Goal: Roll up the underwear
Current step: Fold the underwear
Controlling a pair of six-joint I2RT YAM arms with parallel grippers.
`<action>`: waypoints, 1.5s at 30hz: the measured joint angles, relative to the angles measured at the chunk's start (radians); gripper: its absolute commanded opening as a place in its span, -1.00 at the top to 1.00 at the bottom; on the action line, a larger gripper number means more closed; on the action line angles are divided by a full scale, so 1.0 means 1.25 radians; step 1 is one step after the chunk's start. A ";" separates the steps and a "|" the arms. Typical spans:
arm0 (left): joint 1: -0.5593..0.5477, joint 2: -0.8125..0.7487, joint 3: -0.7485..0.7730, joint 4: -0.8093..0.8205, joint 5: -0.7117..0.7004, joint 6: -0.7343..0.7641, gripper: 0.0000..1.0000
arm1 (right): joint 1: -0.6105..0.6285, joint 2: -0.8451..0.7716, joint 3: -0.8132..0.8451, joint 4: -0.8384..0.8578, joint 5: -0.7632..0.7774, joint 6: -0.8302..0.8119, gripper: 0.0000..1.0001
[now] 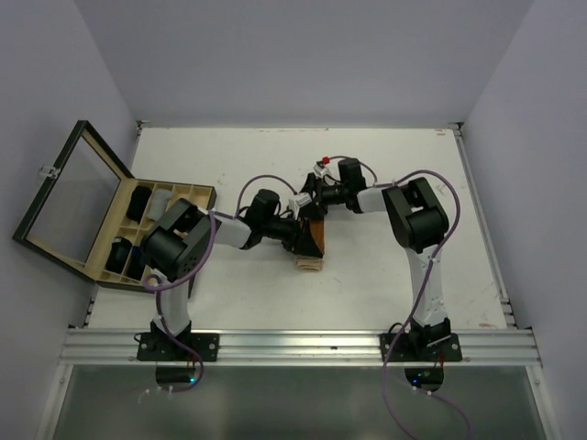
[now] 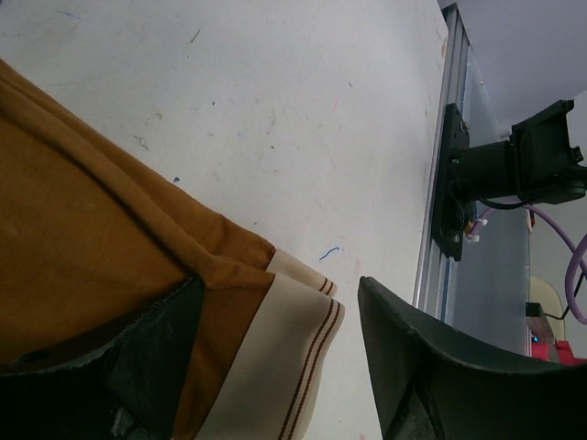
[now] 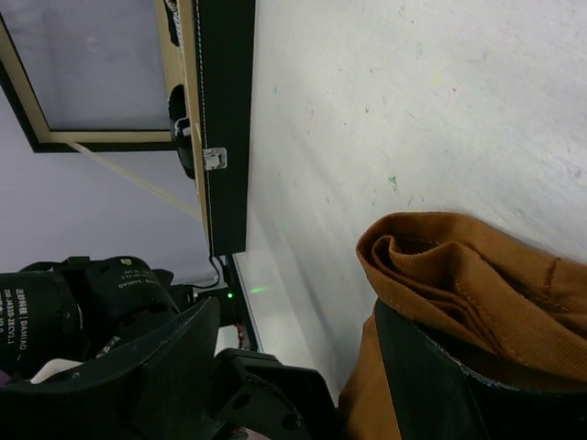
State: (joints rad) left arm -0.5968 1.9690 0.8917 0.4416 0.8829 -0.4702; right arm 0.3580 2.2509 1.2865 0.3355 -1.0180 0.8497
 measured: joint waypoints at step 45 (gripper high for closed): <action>-0.052 -0.550 0.052 -0.584 -0.363 0.836 -0.72 | 0.005 -0.309 0.040 -0.539 0.048 -0.450 0.42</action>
State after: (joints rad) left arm -0.6621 1.2812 0.9573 -0.2890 0.4294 0.5747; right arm 0.3637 1.8652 1.3365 -0.3386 -0.9577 0.2874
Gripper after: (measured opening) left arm 0.856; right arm 0.317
